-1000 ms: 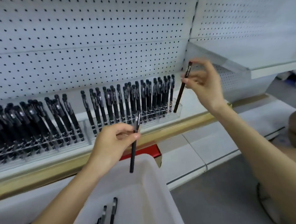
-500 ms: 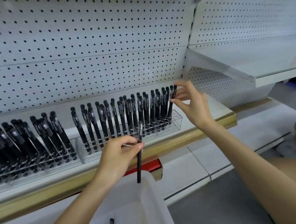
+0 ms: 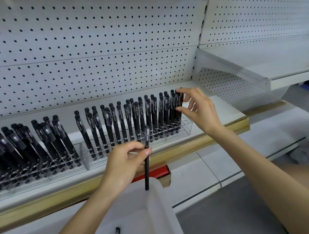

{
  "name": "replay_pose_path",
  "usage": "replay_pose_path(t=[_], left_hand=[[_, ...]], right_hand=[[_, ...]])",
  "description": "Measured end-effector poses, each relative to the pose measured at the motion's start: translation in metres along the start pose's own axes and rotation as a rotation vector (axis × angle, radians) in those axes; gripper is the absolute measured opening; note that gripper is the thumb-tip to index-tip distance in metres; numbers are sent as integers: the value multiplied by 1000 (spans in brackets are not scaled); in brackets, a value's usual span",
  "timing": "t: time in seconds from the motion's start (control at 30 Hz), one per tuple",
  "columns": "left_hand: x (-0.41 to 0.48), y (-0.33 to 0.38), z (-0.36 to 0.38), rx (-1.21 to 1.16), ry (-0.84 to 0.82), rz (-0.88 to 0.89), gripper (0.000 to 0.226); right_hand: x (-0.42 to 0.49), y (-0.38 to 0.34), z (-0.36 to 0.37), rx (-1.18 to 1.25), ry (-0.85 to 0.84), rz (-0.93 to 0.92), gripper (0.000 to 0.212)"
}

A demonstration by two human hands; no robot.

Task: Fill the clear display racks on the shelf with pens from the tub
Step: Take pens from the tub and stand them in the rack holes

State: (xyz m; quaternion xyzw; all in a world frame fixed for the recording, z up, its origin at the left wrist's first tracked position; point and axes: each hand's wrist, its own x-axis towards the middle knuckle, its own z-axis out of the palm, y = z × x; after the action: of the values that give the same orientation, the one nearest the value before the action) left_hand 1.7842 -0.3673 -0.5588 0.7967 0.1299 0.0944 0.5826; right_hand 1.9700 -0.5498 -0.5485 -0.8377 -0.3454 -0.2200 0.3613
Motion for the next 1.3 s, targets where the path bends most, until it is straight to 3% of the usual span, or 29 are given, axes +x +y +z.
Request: replay_pose_path(t=[0.23, 0.37, 0.53, 0.6, 1.0, 1.1, 1.3], left_hand=[[-3, 3, 1, -54, -51, -29, 8], [-5, 10, 7, -84, -55, -18, 9], [-9, 18, 19, -153, -46, 25, 6], [-12, 20, 22, -154, -28, 53, 5], [-16, 24, 28, -178, -42, 63, 5], [-14, 25, 25, -28, 16, 146, 10], [-13, 13, -1, 809, 182, 475, 46]], right_hand=[[-1, -3, -12, 34, -27, 27, 54], [-9, -30, -25, 253, 33, 126, 37], [-36, -76, -25, 592, -269, 234, 19], [-45, -86, -20, 639, -293, 270, 15], [-56, -90, -23, 782, -303, 409, 32], [-47, -92, -33, 806, -240, 395, 32], [-11, -57, -66, 654, 200, 356, 37]])
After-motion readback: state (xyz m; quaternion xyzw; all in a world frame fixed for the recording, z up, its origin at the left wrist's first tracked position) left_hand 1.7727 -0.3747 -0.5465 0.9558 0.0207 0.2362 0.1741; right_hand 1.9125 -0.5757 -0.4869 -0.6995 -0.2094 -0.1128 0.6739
